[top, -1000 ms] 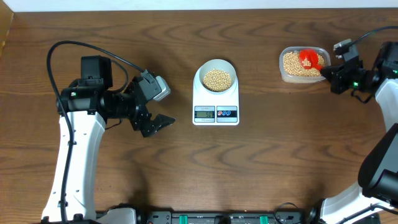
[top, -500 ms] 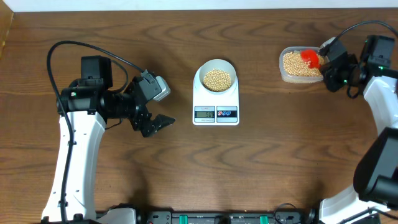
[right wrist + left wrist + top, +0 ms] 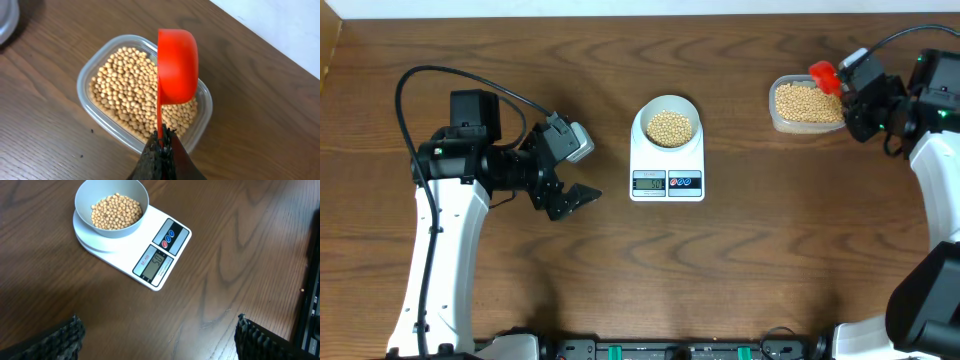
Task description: Scoop item into bowl and weigh 50g on scale
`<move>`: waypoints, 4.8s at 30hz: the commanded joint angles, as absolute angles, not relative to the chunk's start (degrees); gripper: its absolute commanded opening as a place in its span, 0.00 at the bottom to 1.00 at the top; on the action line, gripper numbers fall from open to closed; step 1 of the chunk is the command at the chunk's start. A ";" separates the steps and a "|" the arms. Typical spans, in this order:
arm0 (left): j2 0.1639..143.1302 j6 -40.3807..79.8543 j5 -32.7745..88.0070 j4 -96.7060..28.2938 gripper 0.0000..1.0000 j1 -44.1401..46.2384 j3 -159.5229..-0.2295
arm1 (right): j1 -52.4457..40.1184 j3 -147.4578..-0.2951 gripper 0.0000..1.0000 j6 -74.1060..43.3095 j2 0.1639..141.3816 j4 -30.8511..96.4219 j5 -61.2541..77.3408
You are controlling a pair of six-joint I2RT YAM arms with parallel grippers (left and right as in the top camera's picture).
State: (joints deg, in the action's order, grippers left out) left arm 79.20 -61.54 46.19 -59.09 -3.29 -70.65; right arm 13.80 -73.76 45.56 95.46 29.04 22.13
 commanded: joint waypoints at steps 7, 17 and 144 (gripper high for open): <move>79.09 -61.91 46.94 -59.27 0.98 -3.57 -71.53 | 17.58 -73.73 0.01 42.26 86.52 29.15 24.23; 79.09 -61.91 46.94 -59.27 0.98 -3.57 -71.53 | 27.05 -73.71 0.01 15.05 84.27 29.45 43.99; 79.09 -61.91 46.94 -59.27 0.98 -3.57 -71.53 | 22.31 -35.97 0.99 -18.28 68.18 3.42 54.24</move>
